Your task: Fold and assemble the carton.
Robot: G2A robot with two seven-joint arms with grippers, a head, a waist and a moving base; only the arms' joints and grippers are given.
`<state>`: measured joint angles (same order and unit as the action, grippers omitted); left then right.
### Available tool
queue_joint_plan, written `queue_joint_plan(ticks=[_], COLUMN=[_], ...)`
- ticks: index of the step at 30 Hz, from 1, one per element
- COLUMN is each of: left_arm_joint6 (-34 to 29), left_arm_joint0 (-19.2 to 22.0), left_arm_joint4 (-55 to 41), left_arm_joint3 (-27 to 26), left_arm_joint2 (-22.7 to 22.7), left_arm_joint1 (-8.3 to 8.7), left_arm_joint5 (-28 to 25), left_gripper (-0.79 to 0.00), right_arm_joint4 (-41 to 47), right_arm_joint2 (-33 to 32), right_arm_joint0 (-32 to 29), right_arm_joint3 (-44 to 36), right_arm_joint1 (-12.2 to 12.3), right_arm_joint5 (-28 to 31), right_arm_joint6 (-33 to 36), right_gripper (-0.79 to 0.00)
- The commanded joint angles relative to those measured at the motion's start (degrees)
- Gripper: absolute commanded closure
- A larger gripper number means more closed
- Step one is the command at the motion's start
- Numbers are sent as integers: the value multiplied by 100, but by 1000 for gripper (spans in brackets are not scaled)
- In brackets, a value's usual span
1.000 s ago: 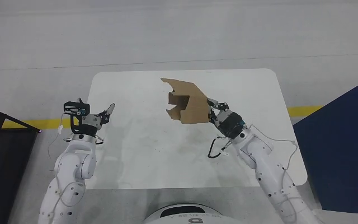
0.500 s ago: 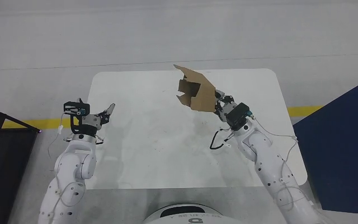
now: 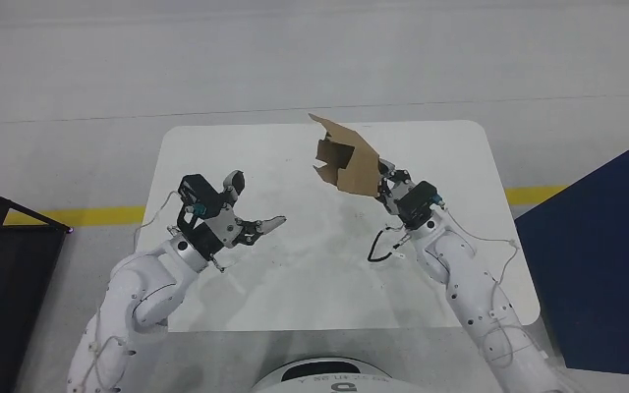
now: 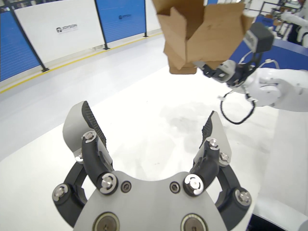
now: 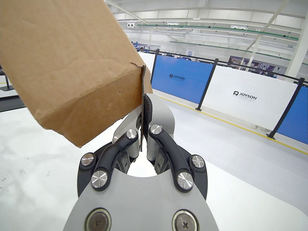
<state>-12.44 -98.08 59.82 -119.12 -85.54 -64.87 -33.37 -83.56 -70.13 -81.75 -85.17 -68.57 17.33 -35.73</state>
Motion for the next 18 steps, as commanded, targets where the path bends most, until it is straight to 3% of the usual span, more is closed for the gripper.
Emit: queue_joint_plan(ticks=[1, 5, 10, 14, 18], left_arm_joint6=[-290, -797, -913, -883, -842], left_arm_joint0=[131, 433, 537, 587, 594], left_arm_joint4=[-496, -1112, -977, -983, -1036], left_arm_joint3=[-71, -264, -343, -231, -206], left_arm_joint2=[84, 110, 250, 296, 259], left_arm_joint1=[9, 28, 33, 40, 55], left_arm_joint5=[-183, -133, 16, 7, -31], left_gripper=[-785, -785, -785, -785, -785], right_arm_joint4=[14, 79, 1141, 1441, 1354], right_arm_joint2=[1, 19, -61, -81, -43], right_arm_joint0=[-14, -73, -30, 94, 201], right_arm_joint3=[41, 38, 267, 472, 483], right_arm_joint1=[-3, -8, 30, 63, 76], right_arm_joint5=[-6, 60, 1917, 3056, 3530], right_arm_joint6=[-48, -194, -966, -1303, -1396], right_gripper=[0, 0, 0, 0, 0])
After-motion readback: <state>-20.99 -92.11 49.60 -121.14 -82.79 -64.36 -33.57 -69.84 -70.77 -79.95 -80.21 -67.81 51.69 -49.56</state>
